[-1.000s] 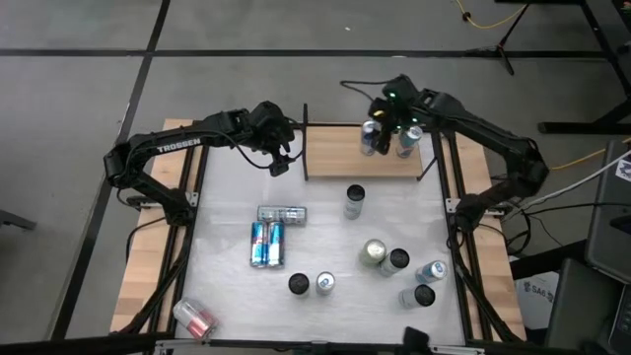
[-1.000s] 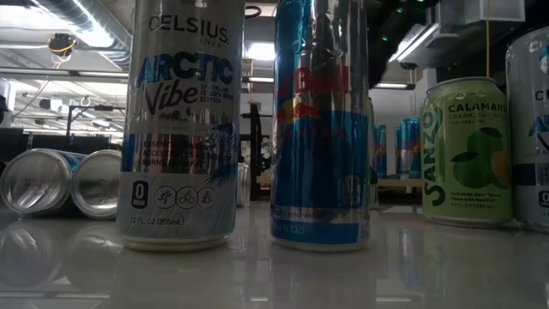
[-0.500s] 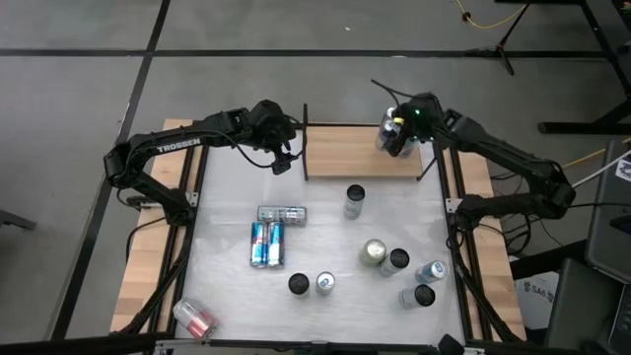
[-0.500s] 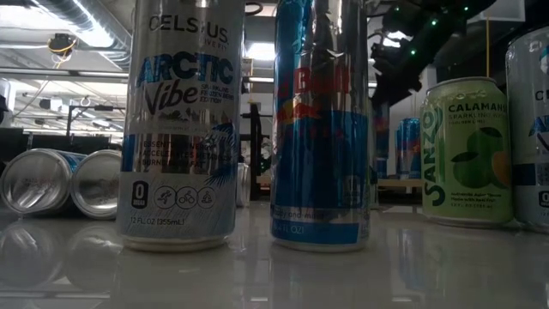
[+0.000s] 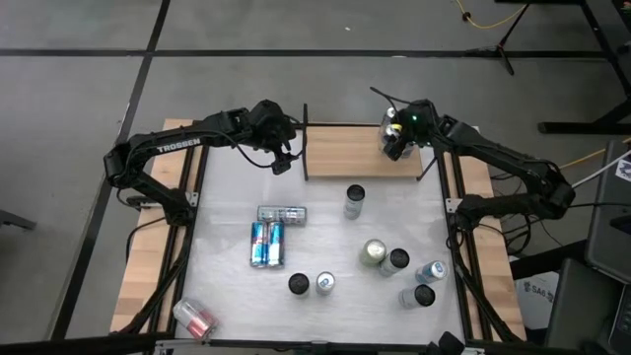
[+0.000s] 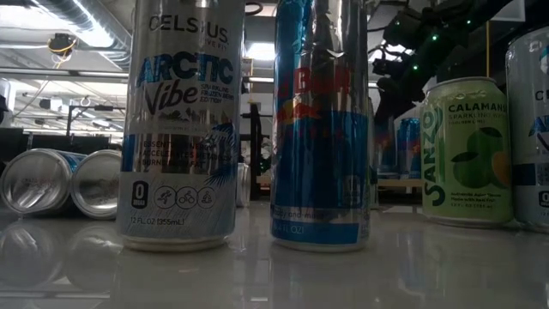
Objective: Place canned beverage on shelf
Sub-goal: Put the blue soda can on the shelf aligned with the other blue soda cans
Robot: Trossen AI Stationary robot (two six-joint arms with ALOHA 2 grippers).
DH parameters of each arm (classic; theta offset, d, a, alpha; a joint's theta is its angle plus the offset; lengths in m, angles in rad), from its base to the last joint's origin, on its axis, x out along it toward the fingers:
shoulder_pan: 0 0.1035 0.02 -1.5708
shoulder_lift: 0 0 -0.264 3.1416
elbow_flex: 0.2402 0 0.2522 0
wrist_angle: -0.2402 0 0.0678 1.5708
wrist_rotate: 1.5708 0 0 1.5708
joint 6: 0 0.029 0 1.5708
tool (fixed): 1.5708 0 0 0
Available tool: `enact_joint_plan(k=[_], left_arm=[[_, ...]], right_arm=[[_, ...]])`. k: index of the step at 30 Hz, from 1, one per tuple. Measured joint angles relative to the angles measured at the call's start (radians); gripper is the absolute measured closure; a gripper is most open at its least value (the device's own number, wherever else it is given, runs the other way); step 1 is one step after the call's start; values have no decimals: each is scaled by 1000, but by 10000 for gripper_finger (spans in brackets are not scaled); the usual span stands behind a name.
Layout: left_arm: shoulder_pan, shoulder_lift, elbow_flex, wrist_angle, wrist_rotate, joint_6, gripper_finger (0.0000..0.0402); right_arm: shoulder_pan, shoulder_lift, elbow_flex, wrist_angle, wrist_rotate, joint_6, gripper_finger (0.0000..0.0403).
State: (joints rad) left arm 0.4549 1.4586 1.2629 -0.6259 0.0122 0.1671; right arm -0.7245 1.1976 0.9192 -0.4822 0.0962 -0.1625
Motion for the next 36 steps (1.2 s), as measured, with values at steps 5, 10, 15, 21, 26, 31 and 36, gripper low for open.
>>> enact_joint_plan(k=[5, 10, 15, 21, 26, 31, 36], left_arm=[[0, 0, 0, -1, 0, 0, 77], [0, 0, 0, -1, 0, 0, 77], [0, 0, 0, -1, 0, 0, 77], [0, 0, 0, -1, 0, 0, 77], [0, 0, 0, -1, 0, 0, 77], [0, 0, 0, -1, 0, 0, 77], [0, 0, 0, -1, 0, 0, 77]], right_arm=[[-45, 13, 0, 13, -59, 1, 171], [-64, 33, 0, 13, -66, -2, 171], [-62, 37, 0, 14, -72, -3, 171], [-62, 37, 1, 13, -93, -2, 171], [-61, 37, 1, 12, -94, -2, 171], [-61, 37, 1, 11, -97, -2, 171], [-61, 37, 1, 10, -97, -2, 171]])
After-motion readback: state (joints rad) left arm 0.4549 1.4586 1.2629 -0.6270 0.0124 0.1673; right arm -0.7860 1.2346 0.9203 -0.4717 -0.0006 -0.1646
